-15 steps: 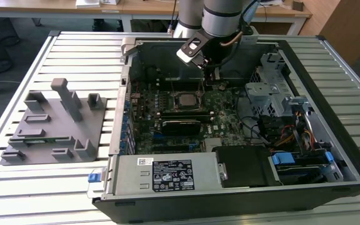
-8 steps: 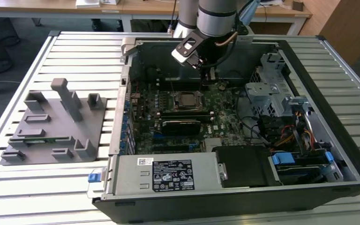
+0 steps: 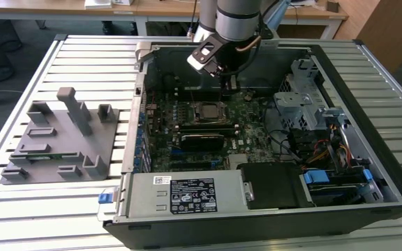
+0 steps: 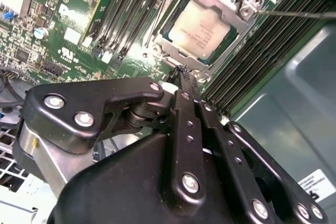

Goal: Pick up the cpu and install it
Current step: 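Close the cpu cover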

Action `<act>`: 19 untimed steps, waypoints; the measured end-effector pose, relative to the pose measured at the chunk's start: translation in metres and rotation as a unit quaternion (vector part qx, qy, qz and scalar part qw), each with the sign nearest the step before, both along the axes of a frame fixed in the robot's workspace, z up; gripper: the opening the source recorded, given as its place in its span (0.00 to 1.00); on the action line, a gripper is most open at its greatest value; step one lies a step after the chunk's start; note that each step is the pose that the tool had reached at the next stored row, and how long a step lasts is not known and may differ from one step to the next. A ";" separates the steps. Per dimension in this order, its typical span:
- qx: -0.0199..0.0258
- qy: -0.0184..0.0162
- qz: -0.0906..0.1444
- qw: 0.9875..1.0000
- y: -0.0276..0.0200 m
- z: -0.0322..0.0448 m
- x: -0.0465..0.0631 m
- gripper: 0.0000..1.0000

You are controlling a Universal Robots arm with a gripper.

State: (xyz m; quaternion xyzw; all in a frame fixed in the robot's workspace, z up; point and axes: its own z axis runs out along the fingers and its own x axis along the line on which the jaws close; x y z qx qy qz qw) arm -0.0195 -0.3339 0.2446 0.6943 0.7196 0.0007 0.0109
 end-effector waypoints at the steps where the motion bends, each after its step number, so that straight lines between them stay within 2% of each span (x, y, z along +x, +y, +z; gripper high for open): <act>1: 0.000 0.000 0.000 1.000 0.0000 -0.0001 -0.001 0.11; 10: 0.000 0.000 0.000 1.000 0.0000 -0.0005 -0.005 0.11; 19: 0.000 0.000 0.000 1.000 0.0000 -0.0007 -0.015 0.11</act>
